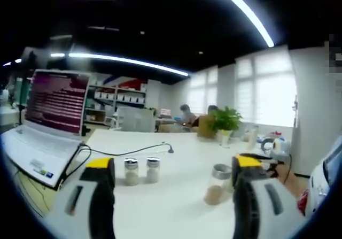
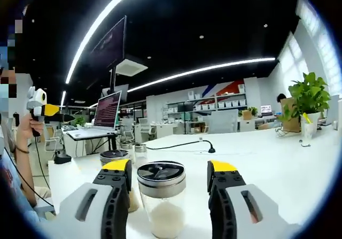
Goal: Rotate the seasoning bottle until the label or dispensing opening points toward the visible target arrow and the bottle remains upright within the marked orientation range
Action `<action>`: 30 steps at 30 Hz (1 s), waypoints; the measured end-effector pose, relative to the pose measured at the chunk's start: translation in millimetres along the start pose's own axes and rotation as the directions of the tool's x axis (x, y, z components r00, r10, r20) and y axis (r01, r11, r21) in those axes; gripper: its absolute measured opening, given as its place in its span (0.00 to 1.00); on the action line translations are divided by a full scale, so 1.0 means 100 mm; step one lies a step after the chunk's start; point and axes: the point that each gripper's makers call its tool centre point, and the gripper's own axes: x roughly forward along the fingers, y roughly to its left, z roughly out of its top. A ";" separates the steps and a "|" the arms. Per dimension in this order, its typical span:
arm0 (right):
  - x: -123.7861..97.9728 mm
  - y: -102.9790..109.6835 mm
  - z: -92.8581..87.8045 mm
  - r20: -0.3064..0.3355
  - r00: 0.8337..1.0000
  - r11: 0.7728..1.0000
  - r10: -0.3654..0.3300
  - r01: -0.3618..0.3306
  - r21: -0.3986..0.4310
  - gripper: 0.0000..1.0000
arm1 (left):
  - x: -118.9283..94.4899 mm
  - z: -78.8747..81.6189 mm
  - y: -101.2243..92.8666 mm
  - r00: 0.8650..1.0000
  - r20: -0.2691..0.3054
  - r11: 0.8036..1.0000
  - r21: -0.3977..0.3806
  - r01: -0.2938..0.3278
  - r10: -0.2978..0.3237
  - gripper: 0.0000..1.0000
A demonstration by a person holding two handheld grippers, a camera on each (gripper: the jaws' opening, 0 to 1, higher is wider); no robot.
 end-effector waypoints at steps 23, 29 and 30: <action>-0.05 0.15 0.08 0.077 0.993 0.995 -0.094 0.095 -0.007 0.33 | 0.05 -0.05 -0.11 1.000 -0.005 1.000 -0.002 0.023 -0.023 0.96; -0.06 0.09 0.06 0.075 0.987 0.989 -0.144 0.146 -0.016 0.35 | 0.09 -0.08 -0.09 1.000 -0.022 1.000 -0.004 0.020 -0.020 0.96; -0.07 0.07 0.06 0.069 0.984 0.986 -0.162 0.163 -0.013 0.39 | 0.09 -0.08 -0.10 0.999 -0.024 1.000 -0.004 0.024 -0.024 0.96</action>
